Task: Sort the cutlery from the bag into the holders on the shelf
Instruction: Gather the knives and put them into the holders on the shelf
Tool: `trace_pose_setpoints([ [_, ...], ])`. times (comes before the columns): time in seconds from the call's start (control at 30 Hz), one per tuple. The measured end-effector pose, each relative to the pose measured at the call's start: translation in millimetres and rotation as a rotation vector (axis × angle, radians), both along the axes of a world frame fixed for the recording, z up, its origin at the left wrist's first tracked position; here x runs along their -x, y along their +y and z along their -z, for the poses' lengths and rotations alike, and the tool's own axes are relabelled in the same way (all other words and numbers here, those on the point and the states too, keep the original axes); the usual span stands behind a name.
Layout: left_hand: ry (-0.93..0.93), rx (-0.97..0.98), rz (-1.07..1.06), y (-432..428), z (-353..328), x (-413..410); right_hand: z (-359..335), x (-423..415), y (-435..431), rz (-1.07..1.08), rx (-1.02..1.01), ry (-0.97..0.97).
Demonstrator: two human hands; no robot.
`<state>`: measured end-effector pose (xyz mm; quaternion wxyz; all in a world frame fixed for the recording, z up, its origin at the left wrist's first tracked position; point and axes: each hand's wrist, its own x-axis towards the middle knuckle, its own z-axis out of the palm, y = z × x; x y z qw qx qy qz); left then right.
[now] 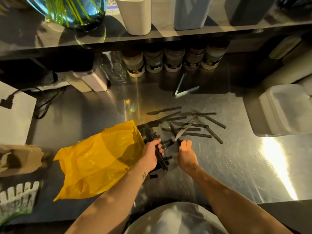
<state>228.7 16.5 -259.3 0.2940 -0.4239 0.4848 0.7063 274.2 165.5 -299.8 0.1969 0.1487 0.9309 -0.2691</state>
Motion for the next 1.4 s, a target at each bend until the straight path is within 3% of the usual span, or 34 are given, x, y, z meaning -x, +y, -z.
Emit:
trace_pose_setpoints([
  [0.2,0.022,-0.007,-0.012,12,-8,-2,-26,-4,1,0.248,0.611,-0.044],
  [0.27,0.016,-0.047,-0.016,20,-13,-4,-34,-8,1,0.273,0.696,-0.08],
  [0.37,0.045,-0.104,0.014,33,-19,-10,-48,-13,6,0.175,0.657,-0.082],
  [0.6,0.086,-0.101,0.101,48,-24,-24,-67,-21,21,-0.123,0.351,-0.111],
  [0.8,0.131,-0.008,0.006,62,-34,-23,-84,-34,27,-0.135,0.432,0.054],
  [0.97,0.126,-0.039,-0.133,73,-49,-15,-76,-44,41,0.107,0.5,0.179],
  [1.2,0.169,-0.148,-0.156,94,-62,-14,-75,-48,49,0.615,0.997,0.024],
  [1.3,0.175,-0.126,-0.138,102,-72,-14,-80,-34,50,0.972,1.135,-0.006],
  [1.4,0.184,-0.053,-0.076,114,-81,-20,-97,-21,47,1.077,1.25,-0.029],
])
